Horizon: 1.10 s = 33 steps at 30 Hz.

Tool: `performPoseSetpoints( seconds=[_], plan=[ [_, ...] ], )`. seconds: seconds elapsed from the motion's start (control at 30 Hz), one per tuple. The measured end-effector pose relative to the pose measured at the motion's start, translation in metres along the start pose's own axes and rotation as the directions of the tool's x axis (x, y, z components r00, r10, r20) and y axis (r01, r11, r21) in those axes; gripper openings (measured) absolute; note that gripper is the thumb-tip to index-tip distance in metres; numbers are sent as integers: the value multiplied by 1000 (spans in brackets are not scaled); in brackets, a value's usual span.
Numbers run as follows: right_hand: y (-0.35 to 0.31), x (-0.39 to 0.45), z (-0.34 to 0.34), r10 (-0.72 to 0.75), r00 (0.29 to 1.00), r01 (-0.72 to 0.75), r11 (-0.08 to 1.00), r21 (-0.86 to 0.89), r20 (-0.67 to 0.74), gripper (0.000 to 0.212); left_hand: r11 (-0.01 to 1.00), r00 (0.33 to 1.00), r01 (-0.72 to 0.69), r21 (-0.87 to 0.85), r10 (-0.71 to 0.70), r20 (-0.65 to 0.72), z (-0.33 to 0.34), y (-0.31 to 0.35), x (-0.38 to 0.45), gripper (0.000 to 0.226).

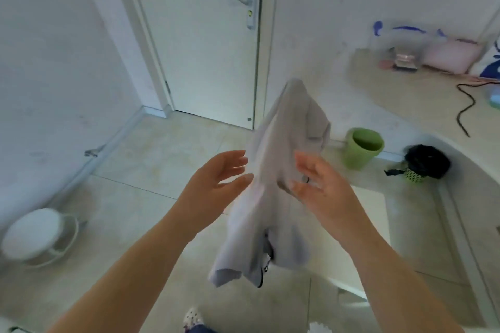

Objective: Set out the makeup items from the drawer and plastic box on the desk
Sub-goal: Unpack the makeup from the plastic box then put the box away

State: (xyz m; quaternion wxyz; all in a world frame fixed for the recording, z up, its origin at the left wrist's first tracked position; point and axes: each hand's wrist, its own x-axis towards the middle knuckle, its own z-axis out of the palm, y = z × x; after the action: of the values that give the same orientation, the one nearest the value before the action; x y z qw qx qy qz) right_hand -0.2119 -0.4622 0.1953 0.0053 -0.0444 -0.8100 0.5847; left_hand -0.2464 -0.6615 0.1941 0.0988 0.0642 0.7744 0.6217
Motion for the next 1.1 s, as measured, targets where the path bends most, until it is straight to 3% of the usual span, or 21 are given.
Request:
performPoseSetpoints(
  seconds=[0.23, 0.57, 0.83, 1.1],
  plan=[
    [-39, 74, 138, -25, 992, 24, 1000, 5, 122, 44, 998, 994, 49, 50, -44, -101, -150, -34, 28, 36],
    [-54, 187, 212, -8, 986, 9, 1000, -1, 165, 49, 993, 986, 118, 25, -114, -125, -232, -61, 111, 33],
    [-36, 342, 221, 3, 1000, -3, 1000, 15, 12, 52, 992, 992, 116, 48, -114, -53, -250, -67, 280, 34],
    [-37, 488, 143, 70, 979, -76, 997, -25, -194, 52, 996, 988, 69, 50, -75, 136, -218, -30, 484, 35]
  ],
)
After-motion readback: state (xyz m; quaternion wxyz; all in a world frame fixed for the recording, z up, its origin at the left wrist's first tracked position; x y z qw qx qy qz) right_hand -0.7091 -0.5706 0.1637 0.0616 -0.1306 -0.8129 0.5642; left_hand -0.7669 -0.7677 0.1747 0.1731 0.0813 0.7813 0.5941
